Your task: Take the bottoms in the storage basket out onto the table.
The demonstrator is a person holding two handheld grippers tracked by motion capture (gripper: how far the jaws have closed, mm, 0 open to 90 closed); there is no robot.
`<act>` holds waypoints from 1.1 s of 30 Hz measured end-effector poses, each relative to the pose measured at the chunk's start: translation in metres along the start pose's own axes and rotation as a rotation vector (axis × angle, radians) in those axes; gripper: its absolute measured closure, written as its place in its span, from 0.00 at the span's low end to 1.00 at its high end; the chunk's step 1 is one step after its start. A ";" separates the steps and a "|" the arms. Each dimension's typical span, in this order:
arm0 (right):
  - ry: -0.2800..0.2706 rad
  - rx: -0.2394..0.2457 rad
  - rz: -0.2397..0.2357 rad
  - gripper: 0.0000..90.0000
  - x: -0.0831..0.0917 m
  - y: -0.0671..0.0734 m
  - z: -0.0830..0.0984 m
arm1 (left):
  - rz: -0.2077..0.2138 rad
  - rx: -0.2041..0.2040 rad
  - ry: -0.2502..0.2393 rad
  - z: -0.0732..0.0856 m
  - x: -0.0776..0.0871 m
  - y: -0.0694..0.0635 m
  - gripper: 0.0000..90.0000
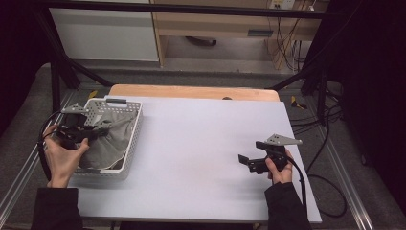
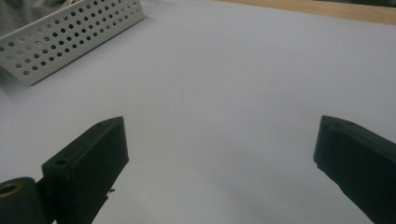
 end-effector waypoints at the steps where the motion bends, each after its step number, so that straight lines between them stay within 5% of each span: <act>1: 0.000 0.000 0.000 0.04 0.000 0.000 0.000 | -0.002 -0.001 0.000 0.000 0.000 0.000 0.85; 33: 0.003 0.001 -0.001 0.04 0.000 0.000 0.000 | -0.007 -0.012 -0.061 -0.010 0.029 -0.008 0.86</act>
Point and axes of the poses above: each handheld gripper's, and its own axes: x roughly backward along the jaws, z roughly out of its underside, y roughly to its left, the point moved 7 cm from there along -x, roughly forward along the jaws, and after that the axes turned 1 degree about -x, right-handed, at the moved point
